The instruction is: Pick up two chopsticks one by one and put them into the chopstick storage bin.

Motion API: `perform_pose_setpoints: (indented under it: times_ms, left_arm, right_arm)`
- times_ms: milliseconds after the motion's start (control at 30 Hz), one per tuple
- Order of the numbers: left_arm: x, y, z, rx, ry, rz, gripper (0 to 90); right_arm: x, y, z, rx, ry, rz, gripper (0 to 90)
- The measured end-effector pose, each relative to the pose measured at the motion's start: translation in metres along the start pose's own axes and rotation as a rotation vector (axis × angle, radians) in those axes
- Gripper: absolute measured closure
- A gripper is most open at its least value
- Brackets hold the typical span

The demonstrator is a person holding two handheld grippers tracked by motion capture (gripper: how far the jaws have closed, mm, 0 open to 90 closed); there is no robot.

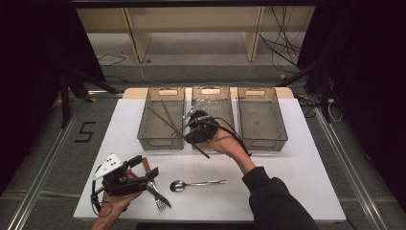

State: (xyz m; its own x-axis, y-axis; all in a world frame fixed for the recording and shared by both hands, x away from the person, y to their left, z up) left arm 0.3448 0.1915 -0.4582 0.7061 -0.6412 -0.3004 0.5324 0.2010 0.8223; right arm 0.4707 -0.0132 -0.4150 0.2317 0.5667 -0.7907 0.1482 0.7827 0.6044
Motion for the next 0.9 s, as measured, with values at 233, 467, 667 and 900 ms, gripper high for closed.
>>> perform_pose_setpoints:
  times_ms: [233,467,667,900]
  left_arm:
    - [0.000,0.000,0.000,0.004,-0.001,-0.001,15.7]
    - [0.000,0.000,0.000,0.001,-0.003,0.002,15.7]
    - [0.000,0.001,0.000,0.001,-0.003,0.003,15.7]
    - [0.000,0.001,0.000,0.002,-0.004,0.002,15.7]
  right_arm:
    - [0.002,0.016,0.014,0.089,-0.005,0.059,84.9]
    - [0.003,0.027,0.025,0.139,-0.014,0.105,84.9]
    - [0.005,0.037,0.032,0.169,-0.019,0.139,84.9]
    - [0.007,0.048,0.039,0.223,-0.025,0.162,84.9]
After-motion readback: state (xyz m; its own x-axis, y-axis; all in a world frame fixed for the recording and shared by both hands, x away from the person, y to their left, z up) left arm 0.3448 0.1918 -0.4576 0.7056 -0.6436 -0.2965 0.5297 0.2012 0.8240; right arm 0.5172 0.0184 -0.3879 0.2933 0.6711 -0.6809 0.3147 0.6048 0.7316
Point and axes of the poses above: each handheld gripper's, and its own axes: x roughly forward along the jaws, y roughly out of its top, z roughly to its right, the point moved 5 cm from there along x, roughly forward along the jaws, and after that the axes turned 15 degrees about -x, right-handed, at the moved point
